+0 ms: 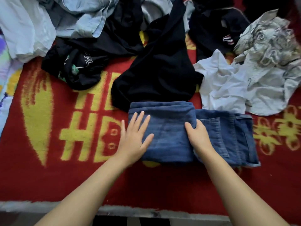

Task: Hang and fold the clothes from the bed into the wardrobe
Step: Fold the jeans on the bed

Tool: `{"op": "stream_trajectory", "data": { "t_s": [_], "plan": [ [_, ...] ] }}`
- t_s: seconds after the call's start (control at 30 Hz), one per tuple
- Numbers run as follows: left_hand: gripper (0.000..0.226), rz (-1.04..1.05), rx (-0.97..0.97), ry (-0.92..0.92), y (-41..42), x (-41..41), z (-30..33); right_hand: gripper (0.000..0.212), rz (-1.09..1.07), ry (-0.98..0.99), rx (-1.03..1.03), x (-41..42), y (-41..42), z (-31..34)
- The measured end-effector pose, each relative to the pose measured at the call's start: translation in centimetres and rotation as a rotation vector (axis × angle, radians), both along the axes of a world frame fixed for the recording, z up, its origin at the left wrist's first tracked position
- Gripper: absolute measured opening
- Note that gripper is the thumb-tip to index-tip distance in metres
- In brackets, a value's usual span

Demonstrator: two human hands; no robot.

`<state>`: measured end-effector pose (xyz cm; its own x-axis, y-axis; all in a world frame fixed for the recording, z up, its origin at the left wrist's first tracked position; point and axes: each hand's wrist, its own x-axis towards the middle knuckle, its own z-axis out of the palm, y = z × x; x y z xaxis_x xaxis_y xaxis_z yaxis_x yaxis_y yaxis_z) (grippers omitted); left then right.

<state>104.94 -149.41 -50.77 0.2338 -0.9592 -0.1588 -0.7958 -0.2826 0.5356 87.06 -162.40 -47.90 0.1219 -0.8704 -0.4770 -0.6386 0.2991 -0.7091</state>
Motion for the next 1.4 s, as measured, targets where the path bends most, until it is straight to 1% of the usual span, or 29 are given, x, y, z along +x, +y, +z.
{"op": "stream_trajectory", "data": {
  "t_s": [0.07,0.1,0.17,0.2,0.23,0.27,0.33,0.37,0.4,0.47,0.5,0.53,0.57,0.6,0.67,0.7,0.73,0.8,0.87,0.93,0.97,1.0,1.07,1.1,1.13,1.2,1.23,1.3,1.4],
  "plan": [
    [0.067,-0.031,0.202,-0.200,-1.2,-1.0,-3.8,0.036,0.096,0.191,-0.039,-2.5,-1.0,-2.0],
    [0.068,-0.054,0.269,-0.251,-1.4,-1.5,-5.6,0.048,0.183,0.302,-0.128,-3.1,-0.8,-2.9],
    [0.071,-0.050,0.296,-0.265,-1.0,-2.5,-8.1,0.060,0.433,0.497,-0.414,-3.1,0.5,-4.8],
    [0.072,-0.034,0.264,-0.267,-0.8,-2.9,-8.8,0.064,0.545,0.556,-0.490,-2.9,1.3,-5.8],
    [0.072,-0.031,0.214,-0.276,-0.9,-3.2,-9.5,0.066,0.634,0.611,-0.499,-2.8,1.8,-7.1],
    [0.072,-0.041,0.159,-0.278,-1.1,-3.3,-9.9,0.067,0.694,0.651,-0.446,-2.9,1.9,-8.5],
    [0.073,-0.015,0.050,-0.262,-1.1,-3.1,-10.3,0.067,0.730,0.671,-0.307,-3.6,1.5,-11.0],
    [0.076,0.088,0.027,-0.194,-1.0,-3.0,-10.5,0.068,0.733,0.662,-0.276,-3.8,1.0,-11.7],
    [0.080,0.269,0.026,-0.055,-1.0,-2.8,-10.3,0.068,0.747,0.648,-0.249,-3.8,0.6,-11.9],
    [0.082,0.681,0.081,0.358,-1.0,-2.2,-9.4,0.068,0.790,0.629,-0.187,-3.3,0.4,-11.2],
    [0.073,0.798,0.105,0.528,-1.1,-1.8,-8.6,0.069,0.800,0.634,-0.161,-3.2,0.4,-10.5],
    [0.057,0.818,0.108,0.594,-1.3,-1.5,-7.4,0.069,0.790,0.625,-0.119,-3.1,0.5,-9.4],
    [0.043,0.777,0.087,0.589,-1.4,-1.4,-5.9,0.069,0.757,0.572,-0.047,-2.9,0.6,-7.9],
    [0.035,0.722,0.044,0.579,-1.6,-1.6,-4.0,0.070,0.687,0.446,0.040,-2.5,0.8,-6.1],
    [0.034,0.562,-0.074,0.652,-2.3,-3.3,0.7,0.073,0.478,0.029,0.172,-2.0,1.2,-2.2],
    [0.038,0.441,-0.118,0.712,-2.8,-4.8,3.3,0.075,0.380,-0.171,0.187,-2.2,1.3,0.3],
    [0.044,0.307,-0.135,0.761,-3.4,-6.4,5.6,0.078,0.318,-0.292,0.157,-2.6,1.2,2.5],
    [0.050,0.021,-0.111,0.824,-4.7,-9.9,8.6,0.074,0.234,-0.332,0.051,-4.9,0.3,5.8],
    [0.053,-0.237,-0.061,0.836,-6.6,-13.5,9.6,0.067,0.122,-0.242,-0.073,-8.6,-1.6,7.4],
    [0.057,-0.415,-0.032,0.726,-9.1,-16.4,8.9,0.051,0.023,-0.097,-0.178,-13.5,-4.6,7.6],
    [0.055,-0.453,-0.049,0.599,-10.5,-17.5,7.9,0.044,-0.003,-0.020,-0.196,-15.9,-6.1,7.2],
    [0.053,-0.467,-0.074,0.428,-12.1,-18.1,6.4,0.040,-0.026,0.052,-0.186,-18.1,-7.6,6.6],
    [0.055,-0.454,-0.058,0.031,-15.1,-18.8,3.1,0.041,-0.070,0.197,-0.129,-21.6,-10.1,4.6],
    [0.058,-0.457,-0.019,-0.122,-16.4,-18.9,1.4,0.047,-0.082,0.314,-0.119,-22.6,-10.8,3.3],
    [0.060,-0.475,0.019,-0.224,-17.5,-19.0,-0.1,0.055,-0.057,0.466,-0.131,-23.0,-11.2,1.8],
    [0.063,-0.537,0.043,-0.324,-18.9,-19.5,-3.1,0.063,0.106,0.717,-0.212,-22.8,-11.0,-1.3],
    [0.065,-0.564,0.037,-0.349,-19.4,-19.9,-4.4,0.063,0.184,0.756,-0.235,-22.5,-10.6,-2.9],
    [0.067,-0.580,0.006,-0.370,-19.5,-20.3,-6.5,0.063,0.260,0.727,-0.219,-22.5,-9.6,-6.0],
    [0.067,-0.569,-0.064,-0.344,-19.8,-20.8,-8.8,0.060,0.243,0.610,-0.227,-24.7,-9.7,-9.8]
  ]
}}
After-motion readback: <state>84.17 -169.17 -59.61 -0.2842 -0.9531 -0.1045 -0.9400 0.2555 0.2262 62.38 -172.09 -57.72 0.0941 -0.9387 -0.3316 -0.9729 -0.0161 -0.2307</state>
